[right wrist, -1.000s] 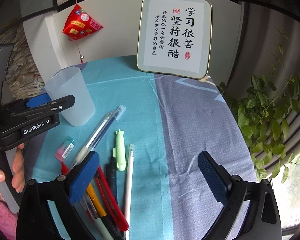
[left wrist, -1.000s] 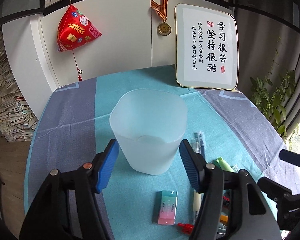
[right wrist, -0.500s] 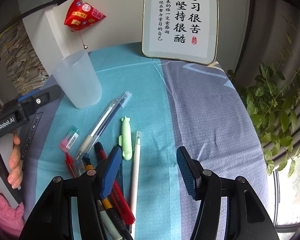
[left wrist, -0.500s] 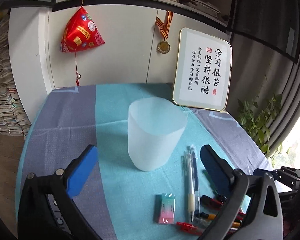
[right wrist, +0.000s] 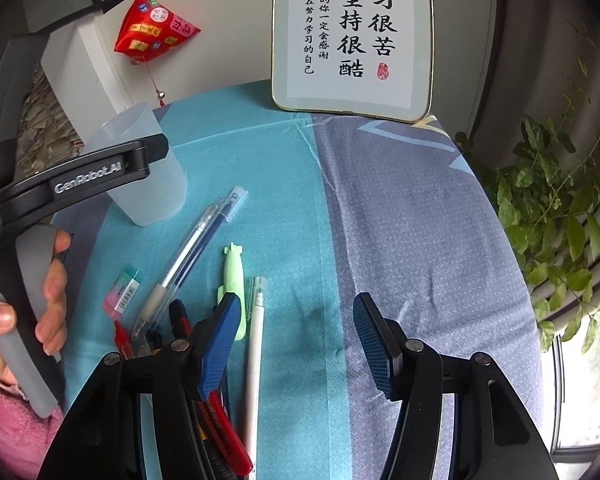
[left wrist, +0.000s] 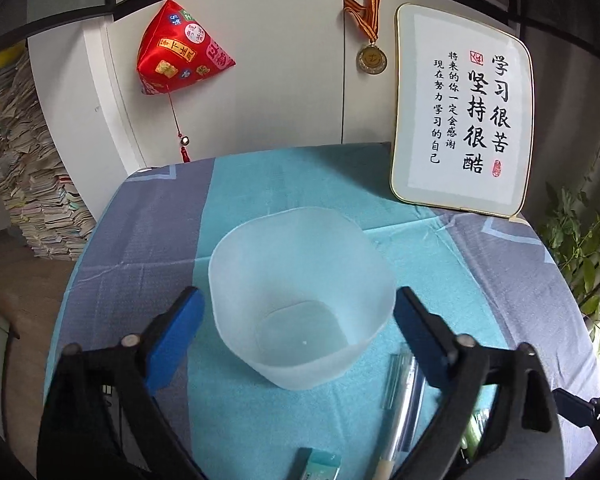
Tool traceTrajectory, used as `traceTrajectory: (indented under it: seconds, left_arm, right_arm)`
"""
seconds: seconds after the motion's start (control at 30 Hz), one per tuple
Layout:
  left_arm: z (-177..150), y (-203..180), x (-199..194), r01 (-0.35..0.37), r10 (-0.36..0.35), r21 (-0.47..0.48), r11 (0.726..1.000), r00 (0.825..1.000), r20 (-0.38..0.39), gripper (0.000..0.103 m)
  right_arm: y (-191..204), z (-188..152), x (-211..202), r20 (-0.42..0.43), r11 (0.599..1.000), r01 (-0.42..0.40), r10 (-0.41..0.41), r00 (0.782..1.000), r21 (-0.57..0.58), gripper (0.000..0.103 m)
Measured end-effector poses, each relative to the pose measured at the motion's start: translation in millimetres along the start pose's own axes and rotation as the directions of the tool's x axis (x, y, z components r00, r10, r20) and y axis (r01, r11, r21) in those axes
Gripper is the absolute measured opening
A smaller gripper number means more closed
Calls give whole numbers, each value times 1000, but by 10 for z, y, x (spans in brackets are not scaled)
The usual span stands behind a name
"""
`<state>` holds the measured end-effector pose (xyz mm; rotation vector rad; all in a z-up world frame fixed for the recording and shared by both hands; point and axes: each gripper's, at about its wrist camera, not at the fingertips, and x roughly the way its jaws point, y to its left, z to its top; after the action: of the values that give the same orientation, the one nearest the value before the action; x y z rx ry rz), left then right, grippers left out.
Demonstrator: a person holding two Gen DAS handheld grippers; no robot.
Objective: Organize stationery
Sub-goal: 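Move the left tool to the frosted cup and close it on the rim, then grasp the red-and-white pen with the right gripper while the left tool holds the cup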
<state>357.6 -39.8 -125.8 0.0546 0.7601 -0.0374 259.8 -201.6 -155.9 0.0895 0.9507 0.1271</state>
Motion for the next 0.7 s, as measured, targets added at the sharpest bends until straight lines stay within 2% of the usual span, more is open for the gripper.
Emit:
traceTrajectory:
  seconds: [0.03,0.1,0.23,0.37,0.57,0.7]
  left_arm:
    - [6,22,25,9,-9,-7,1000,1000,-18,72]
    - [-7,73,26,24,-24,-14,1000,999,-24,71]
    - [-119,180,-102,87,-86,37,995,995,-43,71]
    - [-370,339,-405,95,-93,120,988,995,-27,71]
    - [-697,588,-697,148,-144,184,972,989,-35,71]
    - [-816,558,-771,180,-177,234,955,984,-35,71]
  right_arm:
    - [1,-4,2,1,1000,-3,3,1000,-5,59]
    - [4,-1,6,-1,1000,-6,6,1000,-12,59]
    - [11,2,-15,-5,1000,-9,9,1000,-21,59]
    - [57,1,-100,3,999,-13,13,1000,-45,59]
    - [222,-69,-171,-17,995,-21,20,1000,-100,59]
    - [350,-81,-157,-47,992,-26,21,999,-120,48]
